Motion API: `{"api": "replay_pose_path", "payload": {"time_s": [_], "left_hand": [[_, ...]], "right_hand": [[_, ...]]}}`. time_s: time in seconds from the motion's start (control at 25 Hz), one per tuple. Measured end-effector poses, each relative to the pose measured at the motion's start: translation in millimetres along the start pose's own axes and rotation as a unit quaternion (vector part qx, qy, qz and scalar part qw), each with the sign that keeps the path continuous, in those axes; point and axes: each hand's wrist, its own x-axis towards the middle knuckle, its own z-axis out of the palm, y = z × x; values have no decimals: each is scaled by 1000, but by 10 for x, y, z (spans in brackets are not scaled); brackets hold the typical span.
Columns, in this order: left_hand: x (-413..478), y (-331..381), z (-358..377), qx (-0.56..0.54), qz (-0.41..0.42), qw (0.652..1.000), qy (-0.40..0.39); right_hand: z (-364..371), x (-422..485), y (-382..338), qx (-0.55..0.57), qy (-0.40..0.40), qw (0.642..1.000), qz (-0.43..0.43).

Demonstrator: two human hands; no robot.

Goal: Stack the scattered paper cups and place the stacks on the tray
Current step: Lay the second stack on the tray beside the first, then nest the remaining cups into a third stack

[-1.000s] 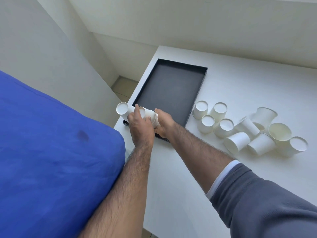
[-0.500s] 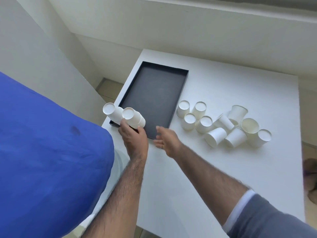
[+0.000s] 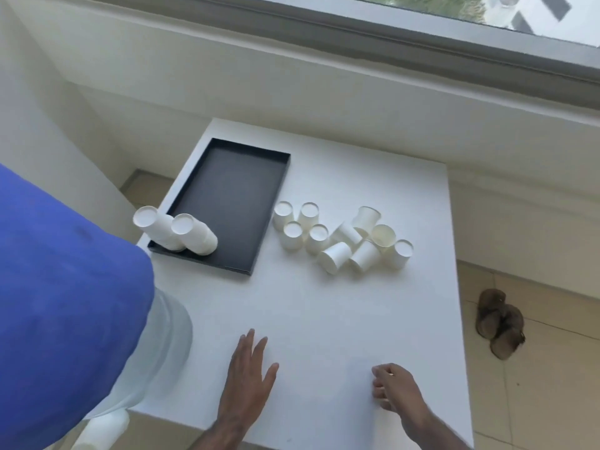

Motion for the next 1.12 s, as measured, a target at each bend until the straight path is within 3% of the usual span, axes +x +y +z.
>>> {"api": "replay_pose_path", "payload": {"time_s": [0.16,0.36,0.6,0.72,0.92,1.0,1.12], "left_hand": [[118,292,47,-24,12,1000,-10],[406,627,62,21,35,999,-13],[766,735,49,105,43,993,17],[930,695,23,127,54,990,9],[1111,692,22,107,35,994,13],[1294,788,-90,44,17,998,42],[1669,1025,-422,-25,-1,992,121]], "right_hand": [[-332,-18,183,39,43,998,-5],[-389,22,320,44,40,998,-10],[-222,227,118,-139,45,983,-112],[-61,424,-444,-276,61,932,-225],[423,720,-1703,-411,118,796,-429],[647,824,-2163,-462,144,743,-461],[876,966,-2551,-526,138,707,-451]]}}
